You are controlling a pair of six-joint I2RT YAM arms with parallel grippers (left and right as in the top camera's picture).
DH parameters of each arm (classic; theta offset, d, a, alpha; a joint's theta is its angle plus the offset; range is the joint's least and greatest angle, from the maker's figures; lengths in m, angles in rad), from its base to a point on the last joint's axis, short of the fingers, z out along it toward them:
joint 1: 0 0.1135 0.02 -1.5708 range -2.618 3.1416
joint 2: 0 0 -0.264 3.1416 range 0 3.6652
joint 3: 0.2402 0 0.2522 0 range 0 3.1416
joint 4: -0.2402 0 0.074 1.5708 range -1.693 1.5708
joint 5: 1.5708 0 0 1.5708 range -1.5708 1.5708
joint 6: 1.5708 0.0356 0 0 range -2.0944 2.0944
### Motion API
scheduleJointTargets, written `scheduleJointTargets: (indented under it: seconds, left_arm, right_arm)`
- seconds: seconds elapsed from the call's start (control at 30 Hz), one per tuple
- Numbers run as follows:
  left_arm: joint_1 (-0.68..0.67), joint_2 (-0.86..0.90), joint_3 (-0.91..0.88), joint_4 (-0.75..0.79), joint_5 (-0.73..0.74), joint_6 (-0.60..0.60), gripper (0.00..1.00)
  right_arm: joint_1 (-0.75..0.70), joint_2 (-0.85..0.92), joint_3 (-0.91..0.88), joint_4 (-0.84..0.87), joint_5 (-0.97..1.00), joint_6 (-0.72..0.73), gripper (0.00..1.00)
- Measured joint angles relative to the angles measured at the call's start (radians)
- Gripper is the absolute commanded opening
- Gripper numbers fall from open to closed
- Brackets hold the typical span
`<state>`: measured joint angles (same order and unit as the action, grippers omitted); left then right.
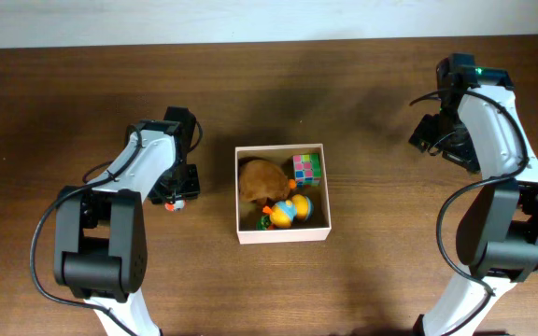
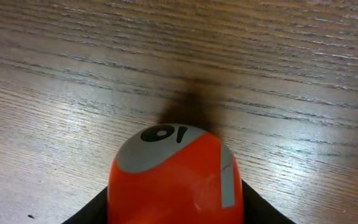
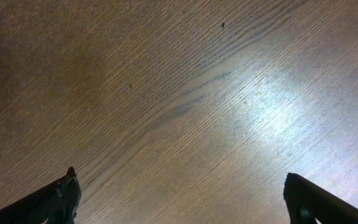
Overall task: Pack container
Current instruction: 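Lower the left gripper and close it around the red ball, then lift the red ball and carry it with the left gripper over the box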
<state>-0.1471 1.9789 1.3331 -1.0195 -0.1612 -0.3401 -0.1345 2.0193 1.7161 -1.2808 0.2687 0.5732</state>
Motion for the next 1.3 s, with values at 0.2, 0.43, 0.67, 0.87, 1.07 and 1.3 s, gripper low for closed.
scheduleJointTargets:
  seconds: [0.2, 0.43, 0.67, 0.87, 1.07, 1.3]
  left_arm:
    - [0.0, 0.0, 0.01, -0.018, 0.0, 0.0, 0.4]
    - [0.0, 0.0, 0.164, -0.108, 0.004, 0.0, 0.38]
    - [-0.003, 0.0, 0.368, -0.252, 0.031, 0.023, 0.33]
    - [-0.05, 0.0, 0.556, -0.357, 0.126, 0.15, 0.34]
    - [-0.192, 0.0, 0.665, -0.418, 0.193, 0.3, 0.4]
    - [-0.378, 0.0, 0.674, -0.43, 0.232, 0.421, 0.4]
  right_arm:
    - [0.0, 0.0, 0.0, 0.0, 0.0, 0.0, 0.99]
    - [0.0, 0.0, 0.0, 0.0, 0.0, 0.0, 0.99]
    - [0.0, 0.0, 0.0, 0.0, 0.0, 0.0, 0.99]
    - [0.0, 0.0, 0.0, 0.0, 0.0, 0.0, 0.99]
    - [0.0, 0.0, 0.0, 0.0, 0.0, 0.0, 0.99]
    - [0.0, 0.0, 0.0, 0.0, 0.0, 0.0, 0.99]
